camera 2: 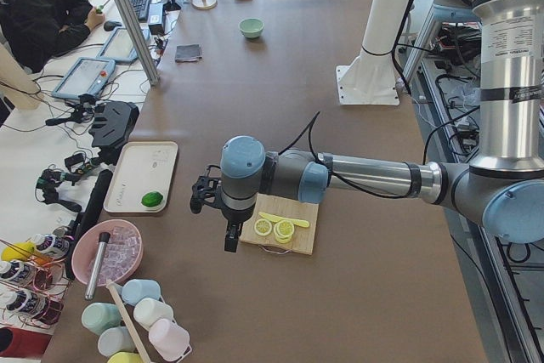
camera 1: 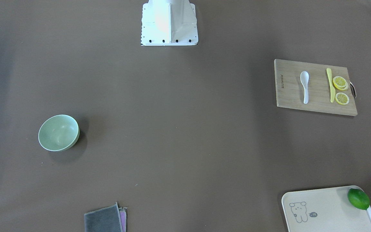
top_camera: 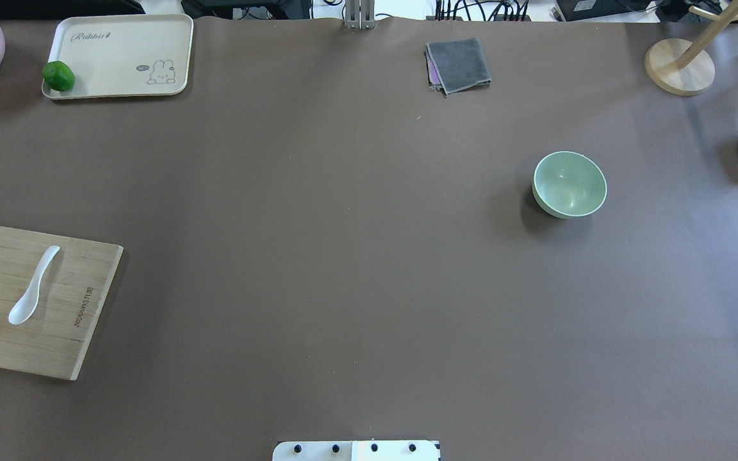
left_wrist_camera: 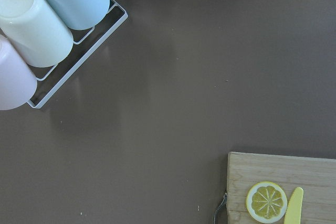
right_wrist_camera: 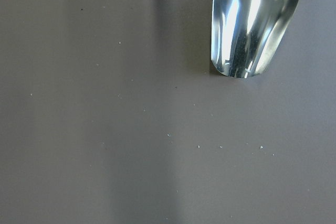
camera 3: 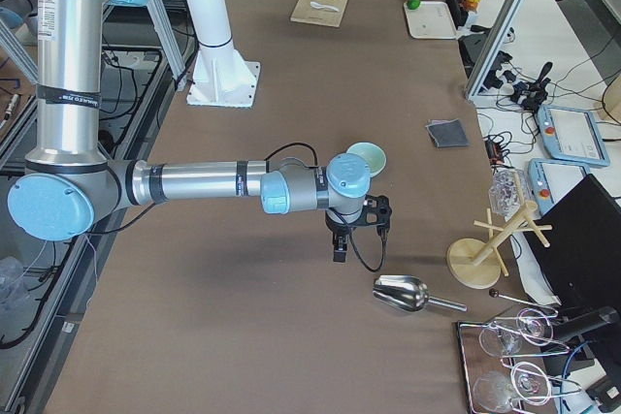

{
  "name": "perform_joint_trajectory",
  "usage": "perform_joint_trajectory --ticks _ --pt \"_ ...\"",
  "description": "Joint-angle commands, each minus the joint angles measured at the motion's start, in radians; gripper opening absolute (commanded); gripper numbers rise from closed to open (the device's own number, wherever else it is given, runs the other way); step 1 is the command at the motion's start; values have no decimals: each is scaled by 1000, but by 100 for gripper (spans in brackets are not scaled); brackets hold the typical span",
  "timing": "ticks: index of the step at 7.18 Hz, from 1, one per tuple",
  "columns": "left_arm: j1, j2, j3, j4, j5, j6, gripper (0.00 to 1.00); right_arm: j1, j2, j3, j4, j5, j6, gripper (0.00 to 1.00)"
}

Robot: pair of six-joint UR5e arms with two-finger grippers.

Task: Place spoon in bowl

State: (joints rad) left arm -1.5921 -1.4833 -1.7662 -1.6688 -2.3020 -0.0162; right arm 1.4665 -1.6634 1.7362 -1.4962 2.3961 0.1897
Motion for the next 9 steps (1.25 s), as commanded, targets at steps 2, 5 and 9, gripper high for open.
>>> perform_joint_trajectory --ticks 2,5,9 --pt "90 -8 -45 -133 -1 -4 98 -2 48 28 10 0 13 100" --pt "234 -101 -35 -258 12 -200 98 -105 154 48 11 7 14 100" --pt "311 -172 22 -264 12 -366 98 -383 261 5 243 -147 222 100"
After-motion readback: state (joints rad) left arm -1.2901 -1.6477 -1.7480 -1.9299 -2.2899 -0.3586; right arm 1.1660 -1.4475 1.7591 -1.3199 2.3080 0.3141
